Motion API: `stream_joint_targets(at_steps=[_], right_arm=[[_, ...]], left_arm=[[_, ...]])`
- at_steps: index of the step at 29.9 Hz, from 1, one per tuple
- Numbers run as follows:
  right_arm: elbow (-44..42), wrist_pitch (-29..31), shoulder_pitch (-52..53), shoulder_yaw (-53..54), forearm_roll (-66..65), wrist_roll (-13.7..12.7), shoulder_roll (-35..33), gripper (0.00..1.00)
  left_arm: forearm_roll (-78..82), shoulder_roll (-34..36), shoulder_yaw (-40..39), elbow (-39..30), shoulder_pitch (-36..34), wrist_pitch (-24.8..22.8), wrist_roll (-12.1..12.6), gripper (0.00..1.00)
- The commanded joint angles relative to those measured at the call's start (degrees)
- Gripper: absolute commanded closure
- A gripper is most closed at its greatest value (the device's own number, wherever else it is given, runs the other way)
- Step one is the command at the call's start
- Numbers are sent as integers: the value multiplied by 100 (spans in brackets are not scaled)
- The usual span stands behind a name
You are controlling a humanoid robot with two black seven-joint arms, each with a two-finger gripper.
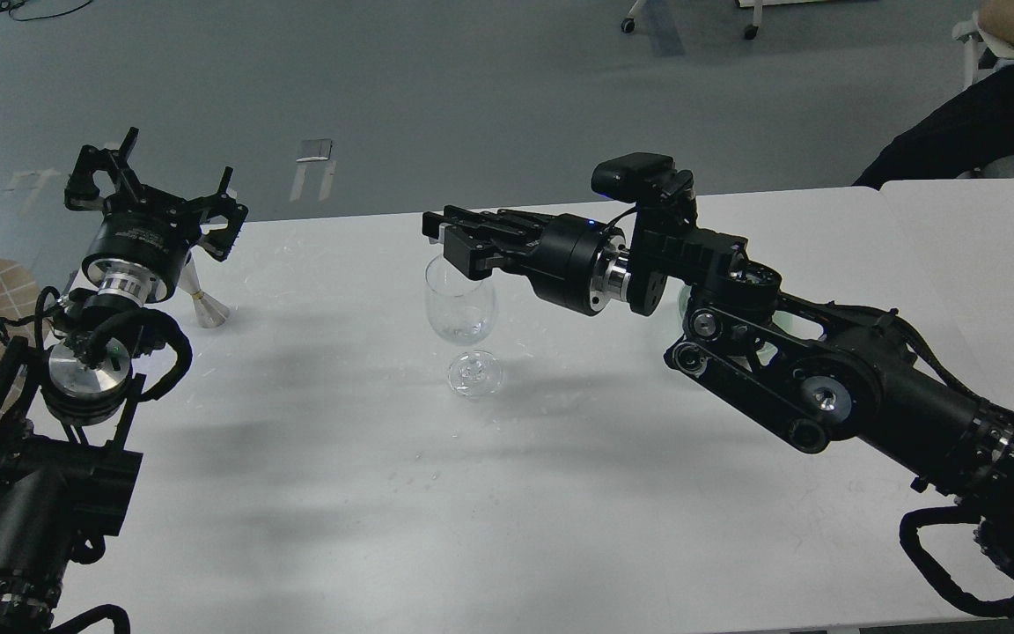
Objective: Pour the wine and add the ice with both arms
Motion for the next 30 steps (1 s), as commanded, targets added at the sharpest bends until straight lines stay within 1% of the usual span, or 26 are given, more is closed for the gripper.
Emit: stream_joint_targets(at_steps=[1,3,5,8,10,11,13,14,15,16,17,19,21,25,28,30], right_arm=[[3,0,0,0,6,2,-16,64],[3,0,0,0,6,2,-34,60],[3,0,0,0,15,2,-34,59],[3,0,9,9,15,2,-34,55],[3,-9,9,17,15,2,-34,49],[11,-9,9,26,24,2,-34,41],[12,-27,9,52,33,10,-16,32],[12,-36,17,70,41,10,-16,26],[12,-53,18,114,59,10,1,17],[20,-88,18,149,68,10,1,12],[20,-175,9,280,94,10,19,4],[12,-255,0,500,112,10,97,1],[-6,-264,-52,1060,129,2,449,0],[-24,-282,-220,1642,392,10,449,0],[-225,-317,-194,2003,682,10,449,0],[-314,-457,-185,2354,928,2,449,0]], left_arm=[[0,6,-27,3,1,14,0,2],[0,32,-36,-5,1,23,9,2],[0,50,-36,3,1,23,9,2],[0,50,-36,3,1,23,9,2],[0,50,-36,3,1,23,9,2],[0,59,-36,3,1,23,9,2],[0,50,-36,-5,1,23,9,2],[0,50,-36,-5,1,23,9,2],[0,50,-36,-5,1,23,9,2],[0,50,-36,-5,1,23,0,2],[9,59,-36,-5,1,23,9,2],[0,59,-36,-5,1,23,9,2],[9,67,-36,-5,-7,23,0,2],[9,85,-18,-5,1,14,0,2],[9,94,-18,-5,1,-21,9,2],[18,85,-18,-5,10,-39,0,2]])
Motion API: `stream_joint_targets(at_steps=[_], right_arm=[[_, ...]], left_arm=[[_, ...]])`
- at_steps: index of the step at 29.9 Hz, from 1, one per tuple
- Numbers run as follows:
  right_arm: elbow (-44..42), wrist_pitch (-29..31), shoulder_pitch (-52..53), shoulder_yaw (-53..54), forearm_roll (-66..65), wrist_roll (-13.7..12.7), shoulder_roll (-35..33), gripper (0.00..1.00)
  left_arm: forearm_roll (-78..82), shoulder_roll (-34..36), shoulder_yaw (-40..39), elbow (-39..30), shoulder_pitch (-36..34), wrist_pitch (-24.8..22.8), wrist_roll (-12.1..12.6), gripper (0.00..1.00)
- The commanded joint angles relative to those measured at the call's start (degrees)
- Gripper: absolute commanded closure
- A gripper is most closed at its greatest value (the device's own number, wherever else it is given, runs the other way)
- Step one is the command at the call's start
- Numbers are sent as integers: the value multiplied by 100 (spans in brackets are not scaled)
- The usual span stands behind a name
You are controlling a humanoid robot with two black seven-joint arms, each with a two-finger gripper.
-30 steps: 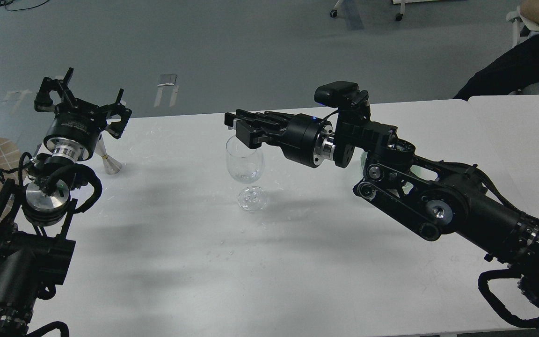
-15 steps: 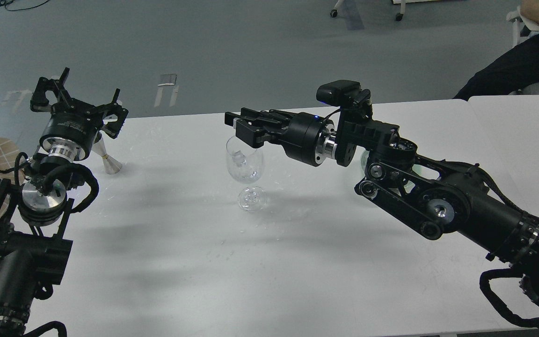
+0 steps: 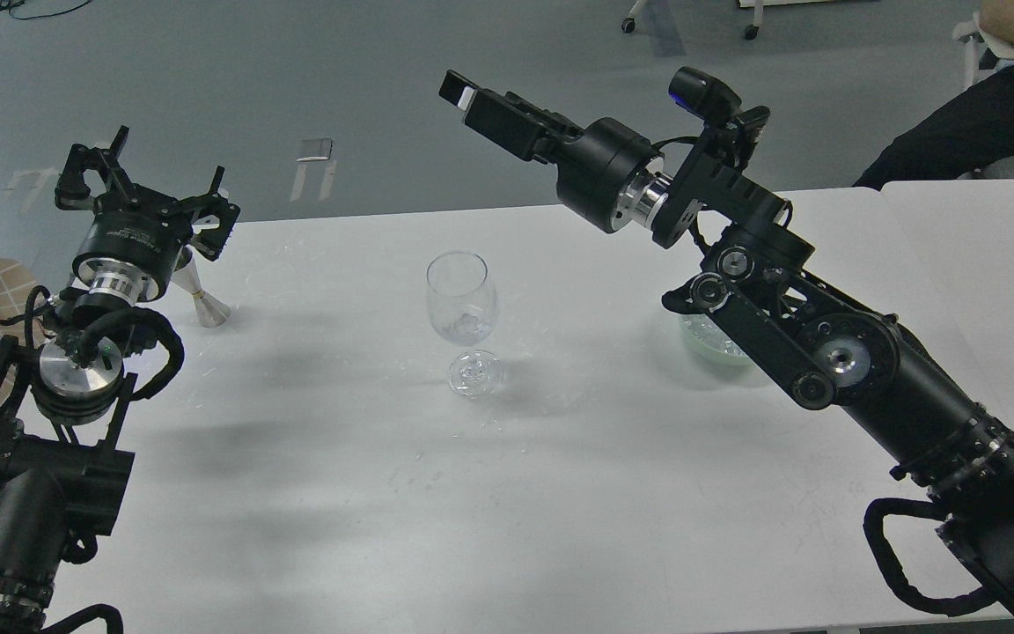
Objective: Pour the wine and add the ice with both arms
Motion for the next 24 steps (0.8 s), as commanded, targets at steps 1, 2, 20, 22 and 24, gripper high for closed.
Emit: stream_joint_targets(at_steps=[1,2,20,22,24], right_arm=[[-127,-198,18,551,408,-6,1,0],[-136,-294,18,840,722,-6,1,0],[-2447,-356,809,2267,5874,38,1,0],[-2456,-383,704,2267,6243,29,1,0],[-2447,-365,624,2258,6473,12,1,0]], left_arm=[[8,-7,10,2,0,-28,-3,2],[17,-15,10,10,0,-37,6,2],[158,231,106,63,53,-231,24,2],[158,266,106,63,62,-204,33,2],[158,310,115,55,97,-239,24,2]])
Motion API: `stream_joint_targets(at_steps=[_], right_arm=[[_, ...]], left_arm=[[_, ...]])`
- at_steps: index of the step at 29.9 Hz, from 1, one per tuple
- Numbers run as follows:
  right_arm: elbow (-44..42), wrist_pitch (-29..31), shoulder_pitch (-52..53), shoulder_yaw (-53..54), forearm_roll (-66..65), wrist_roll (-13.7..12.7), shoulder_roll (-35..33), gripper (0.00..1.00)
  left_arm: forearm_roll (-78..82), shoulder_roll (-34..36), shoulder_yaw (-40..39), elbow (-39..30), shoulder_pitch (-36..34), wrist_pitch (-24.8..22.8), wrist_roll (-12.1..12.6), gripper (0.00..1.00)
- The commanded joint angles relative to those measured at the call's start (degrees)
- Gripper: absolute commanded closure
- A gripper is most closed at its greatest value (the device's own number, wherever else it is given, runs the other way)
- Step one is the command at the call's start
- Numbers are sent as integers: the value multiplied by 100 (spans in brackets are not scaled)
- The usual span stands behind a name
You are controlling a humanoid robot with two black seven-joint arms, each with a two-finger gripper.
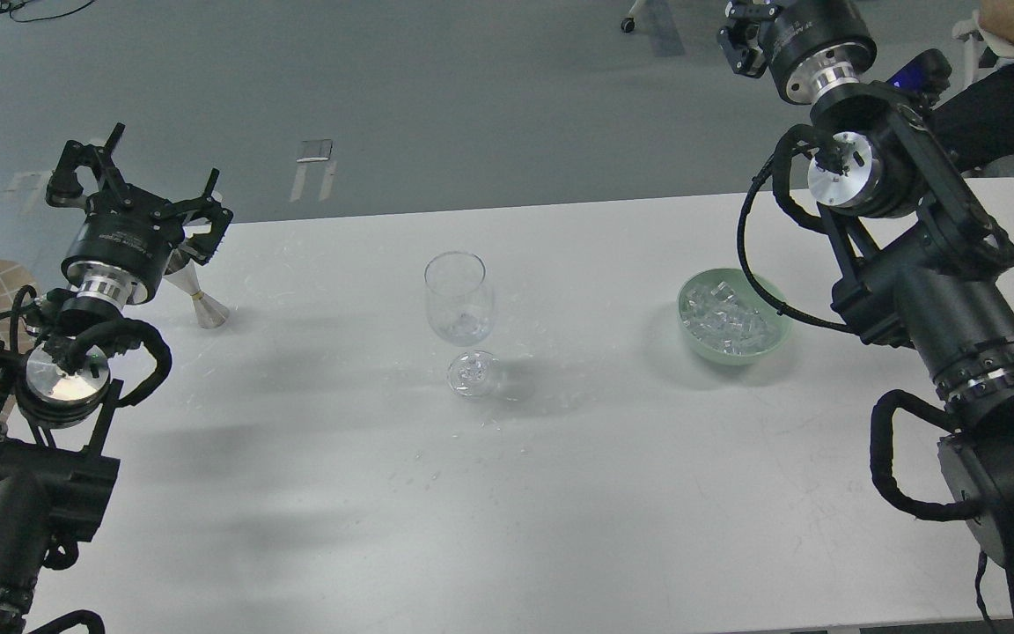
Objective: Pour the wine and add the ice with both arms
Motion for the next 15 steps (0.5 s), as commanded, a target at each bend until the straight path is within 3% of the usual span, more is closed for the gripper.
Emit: stream_joint_targets(at_steps=[1,9,15], right_arm=[[0,9,-197,-18,434,-31,0,0],[9,106,-654,0,434,92,0,0],[-43,106,-673,-18,408,110,0,0]], left_arm=[[-9,70,-2,-25,75,-58,-10,2],[34,175,6,-42,155,-41,-19,2],[938,79,50,28,-240,187,-19,2]])
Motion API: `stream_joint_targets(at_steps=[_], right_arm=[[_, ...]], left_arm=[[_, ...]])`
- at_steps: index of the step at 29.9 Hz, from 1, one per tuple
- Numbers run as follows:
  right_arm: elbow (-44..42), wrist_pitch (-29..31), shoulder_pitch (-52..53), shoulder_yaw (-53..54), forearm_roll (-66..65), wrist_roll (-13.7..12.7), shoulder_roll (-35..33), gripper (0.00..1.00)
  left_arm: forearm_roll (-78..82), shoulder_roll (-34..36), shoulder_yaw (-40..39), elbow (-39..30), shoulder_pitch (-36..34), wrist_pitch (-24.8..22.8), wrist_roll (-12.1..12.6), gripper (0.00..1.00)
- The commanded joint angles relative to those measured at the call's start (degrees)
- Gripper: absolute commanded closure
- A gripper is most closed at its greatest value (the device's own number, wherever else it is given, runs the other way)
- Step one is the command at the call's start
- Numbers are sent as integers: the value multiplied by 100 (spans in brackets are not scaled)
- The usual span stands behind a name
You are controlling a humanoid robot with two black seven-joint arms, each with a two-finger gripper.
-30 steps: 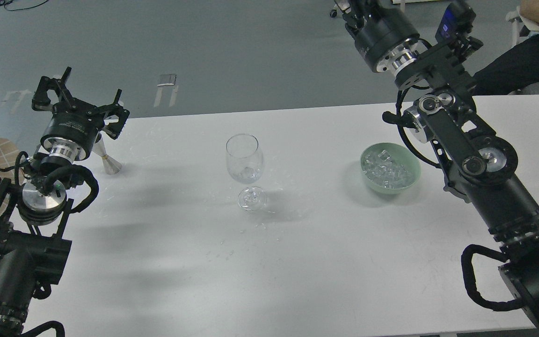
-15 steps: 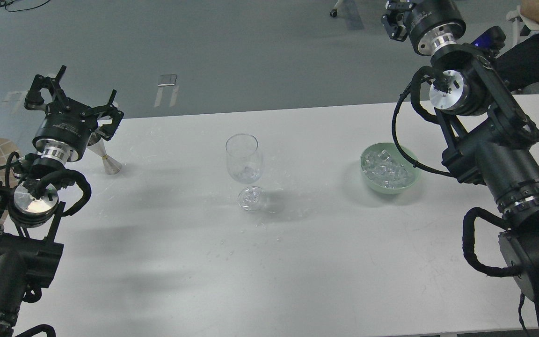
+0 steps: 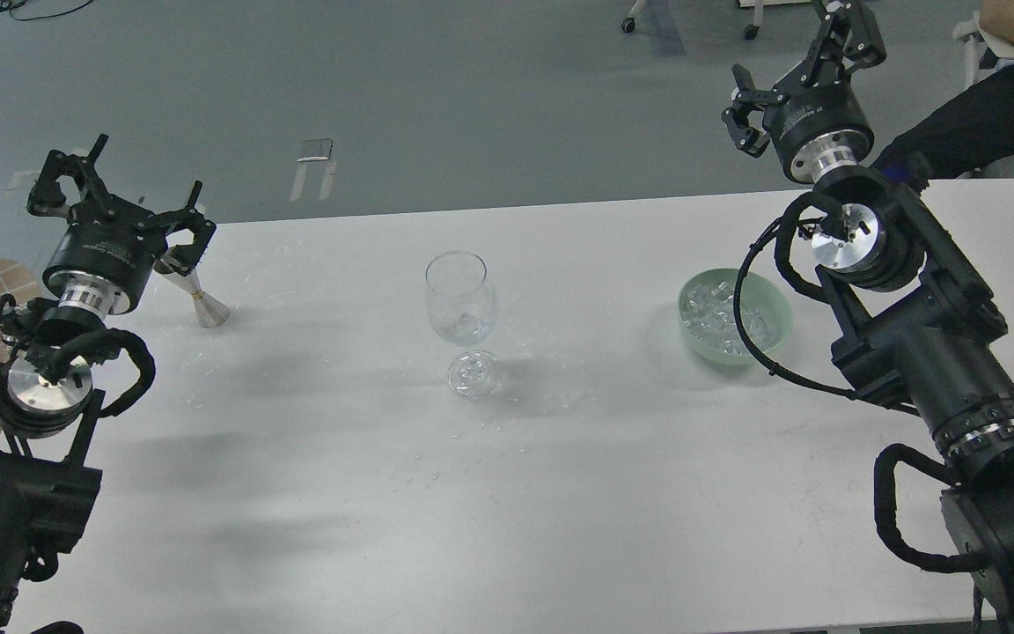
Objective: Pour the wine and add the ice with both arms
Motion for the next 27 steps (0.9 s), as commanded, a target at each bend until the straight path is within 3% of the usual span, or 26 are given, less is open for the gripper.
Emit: stream_joint_targets(at_steps=[1,9,18,27], right_arm=[[-103,1,59,-8,-26,17,0,0],[-1211,18,973,-219,-18,52,0,0],[-1194,220,1062,-518,0,281,0,0],[-1176,221,1062,-491,0,289,0,0]], left_arm=[[483,-76,15,71,-323,203,0,2],[483,-138,542,1019,-1141,309,-9,2],[492,-480,613,1811,-1844,274,0,2],[527,-665,604,1882,-2064,274,-9,2]])
